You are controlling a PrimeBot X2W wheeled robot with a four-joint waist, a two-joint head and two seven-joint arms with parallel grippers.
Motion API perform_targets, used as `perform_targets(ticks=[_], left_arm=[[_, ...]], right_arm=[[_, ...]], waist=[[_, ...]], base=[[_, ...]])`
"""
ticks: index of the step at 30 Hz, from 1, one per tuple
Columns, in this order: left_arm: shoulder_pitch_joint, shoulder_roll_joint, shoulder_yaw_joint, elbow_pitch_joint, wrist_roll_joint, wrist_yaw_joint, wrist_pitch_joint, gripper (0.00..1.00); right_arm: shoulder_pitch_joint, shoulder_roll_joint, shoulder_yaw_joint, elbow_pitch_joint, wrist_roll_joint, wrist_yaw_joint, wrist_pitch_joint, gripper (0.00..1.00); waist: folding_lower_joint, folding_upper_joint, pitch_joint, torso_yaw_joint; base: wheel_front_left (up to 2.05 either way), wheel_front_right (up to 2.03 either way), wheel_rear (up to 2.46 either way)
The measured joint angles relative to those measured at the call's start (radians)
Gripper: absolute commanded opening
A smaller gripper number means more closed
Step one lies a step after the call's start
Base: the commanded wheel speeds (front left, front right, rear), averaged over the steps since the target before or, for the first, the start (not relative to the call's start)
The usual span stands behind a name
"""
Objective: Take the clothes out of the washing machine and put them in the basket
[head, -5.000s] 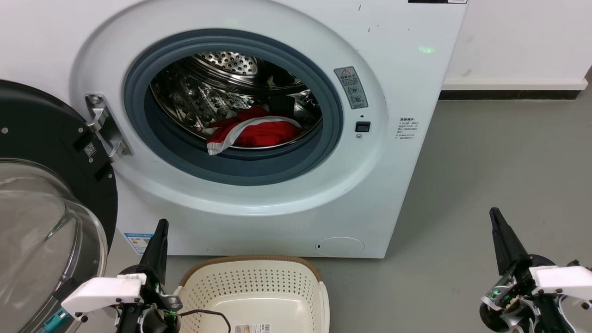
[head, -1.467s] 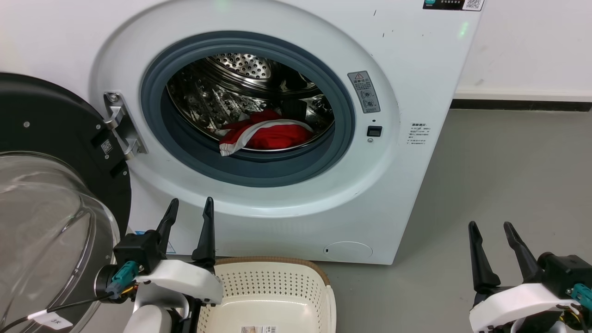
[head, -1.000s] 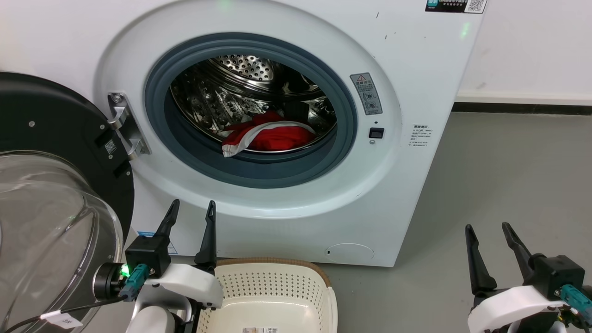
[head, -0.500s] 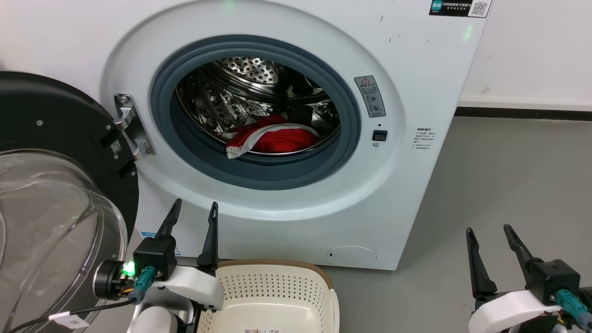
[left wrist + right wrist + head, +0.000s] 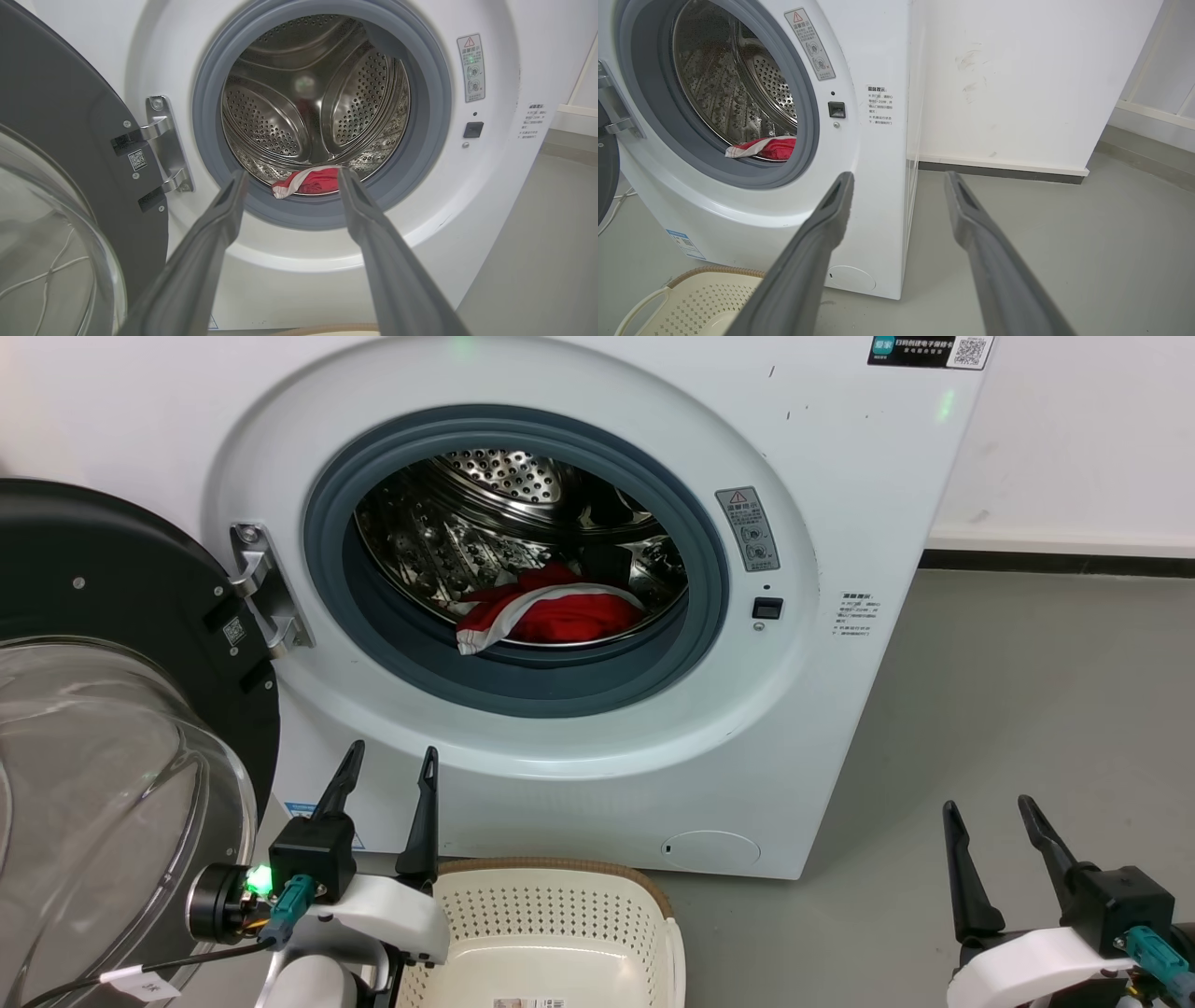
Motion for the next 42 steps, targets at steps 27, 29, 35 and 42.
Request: perform_targets(ticks=[27,29,35,42], left_arm=[[-0.366,0.056,0.024,0.146,0.032,-0.008,0.0,1.0],[-0.427,0.072,0.026,0.198,0.031,-0.015,0.0,1.0],[-0.623,0.135,0.019,0.364,0.025,-0.038,0.046,1.0],[-0.846,0.232,-0.002,0.504,0.045,-0.052,0.176,1.0]], right_arm=[[-0.108,0.0,0.085,-0.104,0.02,0.0,0.003,1.0],[-0.123,0.0,0.095,-0.105,0.03,0.0,-0.003,1.0],[-0.165,-0.001,0.14,-0.087,0.068,0.0,-0.031,1.0],[-0.231,-0.001,0.197,-0.038,0.14,0.0,-0.077,1.0]], waist=[[0.0,0.0,0.208,-0.094],[0.0001,0.0,0.24,-0.117],[0.0001,0.0,0.344,-0.191],[0.0002,0.0,0.472,-0.284]], base=[[0.0,0.0,0.0],[0.0,0.0,0.0],[0.0,0.0,0.0],[0.0,0.0,0.0]])
